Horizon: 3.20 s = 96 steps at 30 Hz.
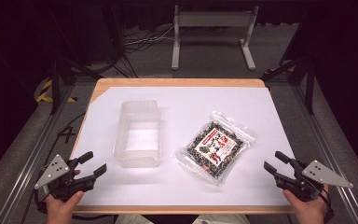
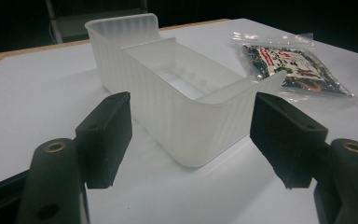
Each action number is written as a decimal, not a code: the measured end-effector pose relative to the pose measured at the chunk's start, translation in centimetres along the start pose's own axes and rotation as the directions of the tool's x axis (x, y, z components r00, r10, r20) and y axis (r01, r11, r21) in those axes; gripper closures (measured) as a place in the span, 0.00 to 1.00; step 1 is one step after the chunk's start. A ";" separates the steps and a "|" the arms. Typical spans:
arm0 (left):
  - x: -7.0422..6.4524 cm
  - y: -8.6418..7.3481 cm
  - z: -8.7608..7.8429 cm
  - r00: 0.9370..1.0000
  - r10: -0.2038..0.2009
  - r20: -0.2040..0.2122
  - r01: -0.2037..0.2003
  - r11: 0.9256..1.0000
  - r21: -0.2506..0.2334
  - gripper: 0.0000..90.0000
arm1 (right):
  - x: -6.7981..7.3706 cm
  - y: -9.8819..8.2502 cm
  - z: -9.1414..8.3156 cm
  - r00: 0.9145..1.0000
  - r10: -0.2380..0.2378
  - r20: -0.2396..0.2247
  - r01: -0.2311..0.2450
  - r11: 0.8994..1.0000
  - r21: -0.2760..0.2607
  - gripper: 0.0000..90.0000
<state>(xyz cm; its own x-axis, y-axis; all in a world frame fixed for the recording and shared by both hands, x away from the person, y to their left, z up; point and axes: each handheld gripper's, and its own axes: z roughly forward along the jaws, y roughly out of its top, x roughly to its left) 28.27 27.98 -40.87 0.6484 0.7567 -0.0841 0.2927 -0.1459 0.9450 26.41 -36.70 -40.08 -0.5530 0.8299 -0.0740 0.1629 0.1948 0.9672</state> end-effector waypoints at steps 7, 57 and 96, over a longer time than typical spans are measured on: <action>0.0 0.0 0.2 1.000 -0.001 -0.008 0.001 1.000 0.007 0.34 | -0.3 0.2 0.2 1.000 0.007 -0.010 -0.007 1.000 -0.002 0.49; 0.2 -0.4 0.3 1.000 -0.012 -0.013 0.012 1.000 0.023 0.33 | -5.3 4.3 11.1 0.978 0.209 -0.013 -0.204 0.965 0.164 0.42; -0.3 -0.4 0.6 1.000 0.027 -0.014 -0.026 0.998 0.051 0.32 | -6.6 -0.6 14.6 0.932 0.357 0.057 -0.346 0.836 0.425 0.42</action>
<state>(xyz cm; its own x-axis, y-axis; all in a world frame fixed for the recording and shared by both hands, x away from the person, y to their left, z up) 28.32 27.44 -41.43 0.6465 0.7610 -0.0541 0.3113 -0.1984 0.9294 41.88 -34.67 -43.71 -0.4112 0.8728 0.2628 0.6750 0.0978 0.7313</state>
